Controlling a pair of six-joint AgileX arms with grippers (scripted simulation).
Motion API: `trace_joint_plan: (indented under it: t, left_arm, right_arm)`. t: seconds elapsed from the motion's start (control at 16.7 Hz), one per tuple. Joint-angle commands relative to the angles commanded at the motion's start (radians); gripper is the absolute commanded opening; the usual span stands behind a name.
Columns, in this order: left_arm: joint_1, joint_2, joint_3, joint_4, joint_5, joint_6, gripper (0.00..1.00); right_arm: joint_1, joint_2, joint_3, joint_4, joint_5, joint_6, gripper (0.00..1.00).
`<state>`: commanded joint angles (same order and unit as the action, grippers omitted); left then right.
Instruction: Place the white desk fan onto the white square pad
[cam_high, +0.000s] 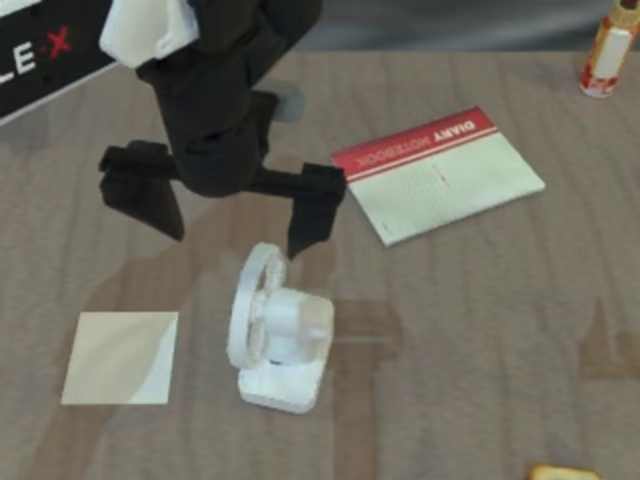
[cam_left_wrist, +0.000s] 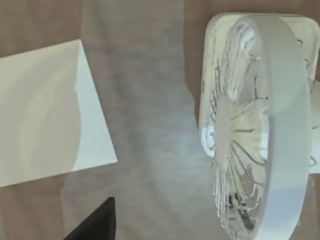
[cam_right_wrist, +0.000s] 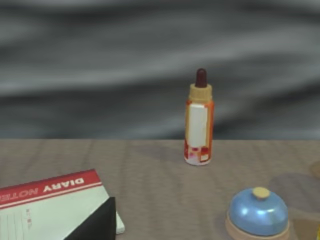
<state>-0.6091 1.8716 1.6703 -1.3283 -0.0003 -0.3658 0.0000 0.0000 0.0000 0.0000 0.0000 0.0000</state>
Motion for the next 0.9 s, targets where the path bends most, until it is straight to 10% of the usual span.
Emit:
trace_joint_plan:
  t: [0.9]
  left_arm:
    - [-0.011, 0.050, -0.146, 0.156, 0.000, -0.005, 1.00]
  right_arm:
    - [0.000, 0.000, 0.000, 0.000, 0.000, 0.000, 1.00]
